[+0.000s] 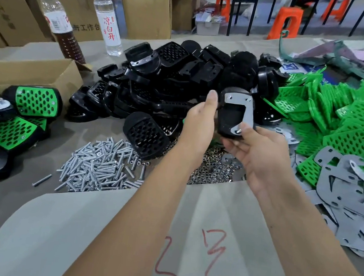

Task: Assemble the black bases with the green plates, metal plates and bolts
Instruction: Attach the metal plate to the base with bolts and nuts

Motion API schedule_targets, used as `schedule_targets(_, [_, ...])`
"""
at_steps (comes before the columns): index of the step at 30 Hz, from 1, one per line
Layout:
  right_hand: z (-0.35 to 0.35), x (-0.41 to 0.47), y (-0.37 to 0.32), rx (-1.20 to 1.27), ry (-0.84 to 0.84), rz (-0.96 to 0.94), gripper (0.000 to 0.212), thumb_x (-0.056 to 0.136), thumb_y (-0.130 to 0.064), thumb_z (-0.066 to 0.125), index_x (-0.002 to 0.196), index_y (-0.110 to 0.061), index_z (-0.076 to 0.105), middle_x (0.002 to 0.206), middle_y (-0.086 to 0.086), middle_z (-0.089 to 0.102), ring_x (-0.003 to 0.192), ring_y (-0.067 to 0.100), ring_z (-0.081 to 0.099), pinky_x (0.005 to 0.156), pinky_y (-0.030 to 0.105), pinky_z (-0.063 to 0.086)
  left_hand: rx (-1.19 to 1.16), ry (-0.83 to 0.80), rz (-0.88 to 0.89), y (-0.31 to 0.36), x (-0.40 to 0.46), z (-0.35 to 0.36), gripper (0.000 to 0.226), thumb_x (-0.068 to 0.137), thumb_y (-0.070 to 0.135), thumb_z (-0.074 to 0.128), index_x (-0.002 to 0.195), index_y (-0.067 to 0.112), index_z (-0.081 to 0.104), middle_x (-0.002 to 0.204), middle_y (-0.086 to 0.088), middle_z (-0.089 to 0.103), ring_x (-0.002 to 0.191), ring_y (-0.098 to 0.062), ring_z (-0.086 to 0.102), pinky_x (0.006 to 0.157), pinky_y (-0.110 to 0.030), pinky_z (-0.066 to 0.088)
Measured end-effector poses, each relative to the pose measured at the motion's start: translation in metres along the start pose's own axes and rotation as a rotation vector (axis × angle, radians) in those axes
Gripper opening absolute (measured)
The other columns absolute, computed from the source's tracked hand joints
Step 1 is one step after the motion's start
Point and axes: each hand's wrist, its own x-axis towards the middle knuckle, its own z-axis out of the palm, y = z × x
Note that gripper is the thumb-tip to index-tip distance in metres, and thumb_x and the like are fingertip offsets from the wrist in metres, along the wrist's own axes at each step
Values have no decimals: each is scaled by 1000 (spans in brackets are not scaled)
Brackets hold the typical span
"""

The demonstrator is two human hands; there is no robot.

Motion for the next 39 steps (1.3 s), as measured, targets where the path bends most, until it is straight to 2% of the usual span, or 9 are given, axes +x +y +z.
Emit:
schedule_targets(5, [-13, 8, -11, 94, 132, -82, 18, 103, 0, 58, 90, 3, 69, 88, 19, 75, 78, 29, 75, 77, 33, 65, 765, -153, 426, -19, -3, 7, 24, 92, -1, 57, 109, 6, 73, 109, -9, 73, 102, -27, 66, 90, -39, 52])
schedule_targets(8, [-20, 11, -17, 80, 194, -162, 15, 103, 0, 58, 93, 6, 68, 94, 23, 75, 76, 28, 77, 80, 37, 65, 1163, -269, 600, -23, -4, 12, 17, 89, 2, 62, 103, 5, 72, 110, -13, 68, 105, -36, 60, 89, -45, 46])
schedule_targets(13, [-25, 11, -21, 140, 233, -214, 14, 102, -1, 61, 92, 4, 69, 94, 20, 75, 78, 26, 78, 84, 38, 64, 1218, -240, 605, -14, -6, 14, 21, 91, 36, 78, 99, 17, 73, 105, -3, 67, 104, -25, 57, 85, -38, 46])
schedule_targets(17, [-24, 10, -23, 181, 217, -227, 13, 102, -3, 61, 94, 3, 70, 94, 19, 77, 85, 30, 78, 87, 39, 64, 1300, -187, 691, -11, -13, 16, 19, 100, 26, 64, 98, 9, 72, 102, -11, 70, 101, -32, 62, 83, -45, 49])
schedule_targets(20, [-22, 8, -23, 207, 180, -248, 13, 102, -3, 62, 96, 5, 70, 95, 20, 77, 90, 33, 78, 87, 38, 63, 1085, 8, 586, -9, -15, 5, 19, 100, 18, 62, 88, 10, 74, 86, -8, 72, 83, -28, 65, 76, -41, 49])
schedule_targets(23, [-17, 6, -20, 183, 113, -225, 11, 102, -2, 63, 96, 4, 70, 97, 20, 78, 91, 33, 78, 85, 37, 64, 572, 178, 301, -7, -19, -17, 17, 96, 8, 66, 81, 12, 72, 68, -3, 73, 60, -16, 71, 60, -35, 58])
schedule_targets(27, [0, -2, 0, 4, -36, -74, 7, 99, 1, 65, 100, 5, 70, 99, 23, 78, 91, 35, 78, 78, 34, 64, -111, 168, 70, -1, -36, -54, 9, 92, -4, 71, 94, 4, 72, 66, -4, 69, 57, -13, 67, 56, -24, 58])
schedule_targets(34, [18, -17, 19, -138, -145, -50, 6, 98, -1, 67, 95, -4, 73, 91, 13, 80, 86, 30, 79, 77, 34, 64, -271, 160, 22, -5, -52, -80, 13, 101, 4, 62, 90, 8, 68, 75, -4, 72, 61, -15, 69, 56, -21, 56])
schedule_targets(39, [18, -18, 19, -111, -154, -15, 10, 100, 1, 64, 106, 4, 71, 105, 20, 78, 94, 36, 78, 83, 38, 65, -187, 189, 180, -6, -53, -87, 19, 94, -6, 68, 81, 8, 66, 80, -10, 71, 67, -22, 73, 58, -25, 58])
